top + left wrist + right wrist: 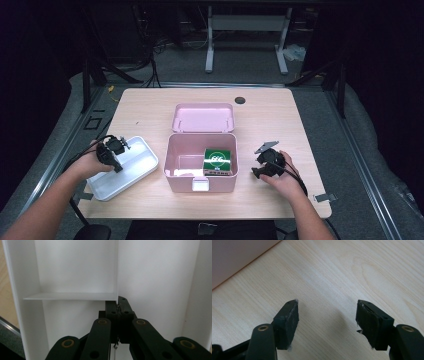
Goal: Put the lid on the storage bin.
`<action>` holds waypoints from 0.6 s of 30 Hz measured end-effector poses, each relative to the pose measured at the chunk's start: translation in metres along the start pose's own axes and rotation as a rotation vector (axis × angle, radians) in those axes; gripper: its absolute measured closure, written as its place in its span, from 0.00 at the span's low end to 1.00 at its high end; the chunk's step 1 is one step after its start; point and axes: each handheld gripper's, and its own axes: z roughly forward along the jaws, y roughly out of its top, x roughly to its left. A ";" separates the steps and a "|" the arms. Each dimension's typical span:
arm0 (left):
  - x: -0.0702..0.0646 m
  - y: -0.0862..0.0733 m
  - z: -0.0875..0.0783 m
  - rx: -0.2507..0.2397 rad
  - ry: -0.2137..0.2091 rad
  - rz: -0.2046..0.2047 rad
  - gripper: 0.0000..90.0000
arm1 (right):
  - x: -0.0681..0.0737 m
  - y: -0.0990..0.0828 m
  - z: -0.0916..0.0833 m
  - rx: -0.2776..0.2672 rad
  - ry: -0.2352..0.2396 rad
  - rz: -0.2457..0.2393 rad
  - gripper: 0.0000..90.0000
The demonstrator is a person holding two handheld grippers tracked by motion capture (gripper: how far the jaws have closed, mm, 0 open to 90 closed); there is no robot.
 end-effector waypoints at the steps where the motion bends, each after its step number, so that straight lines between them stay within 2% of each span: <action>1: 0.000 -0.001 -0.003 -0.004 0.001 0.000 0.99 | 0.000 0.000 0.000 0.001 0.000 0.001 0.38; 9: 0.001 -0.005 -0.027 -0.015 0.015 -0.010 0.99 | -0.001 0.000 -0.001 -0.002 -0.002 0.005 0.38; 18: -0.002 -0.006 -0.043 -0.026 0.017 -0.010 0.99 | 0.000 0.000 -0.001 0.000 -0.004 0.000 0.38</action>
